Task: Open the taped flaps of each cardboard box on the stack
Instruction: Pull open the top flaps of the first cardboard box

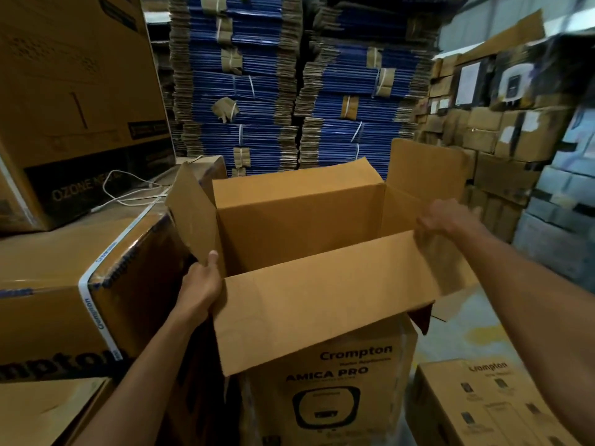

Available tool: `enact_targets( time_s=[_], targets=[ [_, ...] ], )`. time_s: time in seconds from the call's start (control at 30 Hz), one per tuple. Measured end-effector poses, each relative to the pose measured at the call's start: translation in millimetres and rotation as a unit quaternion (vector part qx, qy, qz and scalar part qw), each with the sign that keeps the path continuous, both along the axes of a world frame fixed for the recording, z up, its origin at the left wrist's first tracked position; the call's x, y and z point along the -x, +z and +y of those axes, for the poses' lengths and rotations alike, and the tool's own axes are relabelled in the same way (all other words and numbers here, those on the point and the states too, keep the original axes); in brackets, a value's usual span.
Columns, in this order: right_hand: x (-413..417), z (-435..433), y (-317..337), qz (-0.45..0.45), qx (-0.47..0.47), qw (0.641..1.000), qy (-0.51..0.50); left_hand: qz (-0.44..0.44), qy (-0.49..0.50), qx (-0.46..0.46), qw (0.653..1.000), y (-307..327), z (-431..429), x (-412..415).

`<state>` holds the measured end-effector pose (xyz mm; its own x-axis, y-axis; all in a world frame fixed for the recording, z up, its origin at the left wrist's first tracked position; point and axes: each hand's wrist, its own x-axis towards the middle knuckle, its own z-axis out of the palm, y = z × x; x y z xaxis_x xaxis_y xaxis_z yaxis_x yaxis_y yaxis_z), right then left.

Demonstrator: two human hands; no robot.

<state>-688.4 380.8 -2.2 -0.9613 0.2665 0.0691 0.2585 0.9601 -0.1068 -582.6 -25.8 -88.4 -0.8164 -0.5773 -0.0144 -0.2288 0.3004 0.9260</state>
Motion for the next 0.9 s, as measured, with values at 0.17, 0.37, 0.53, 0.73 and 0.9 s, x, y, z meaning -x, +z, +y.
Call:
enact_targets(
  time_s=[0.17,0.37,0.53,0.73,0.9],
  targets=[
    [-38,-49,-7,0.116,0.038,0.988,0.092,0.008,-0.057,-0.063,0.996,10,21,10],
    [-143,-122,0,0.131,0.171,0.959,0.185,0.048,-0.069,-0.206,0.975,26,57,30],
    [-211,-129,-33,-0.119,0.405,0.890,0.174,0.067,-0.059,-0.241,0.966,31,96,35],
    [-202,-138,-110,-0.062,0.833,0.550,0.007,0.057,-0.072,-0.237,0.967,34,139,38],
    [-179,-127,-91,0.192,0.836,0.514,0.027,0.045,-0.105,-0.164,0.980,32,157,24]
  ],
)
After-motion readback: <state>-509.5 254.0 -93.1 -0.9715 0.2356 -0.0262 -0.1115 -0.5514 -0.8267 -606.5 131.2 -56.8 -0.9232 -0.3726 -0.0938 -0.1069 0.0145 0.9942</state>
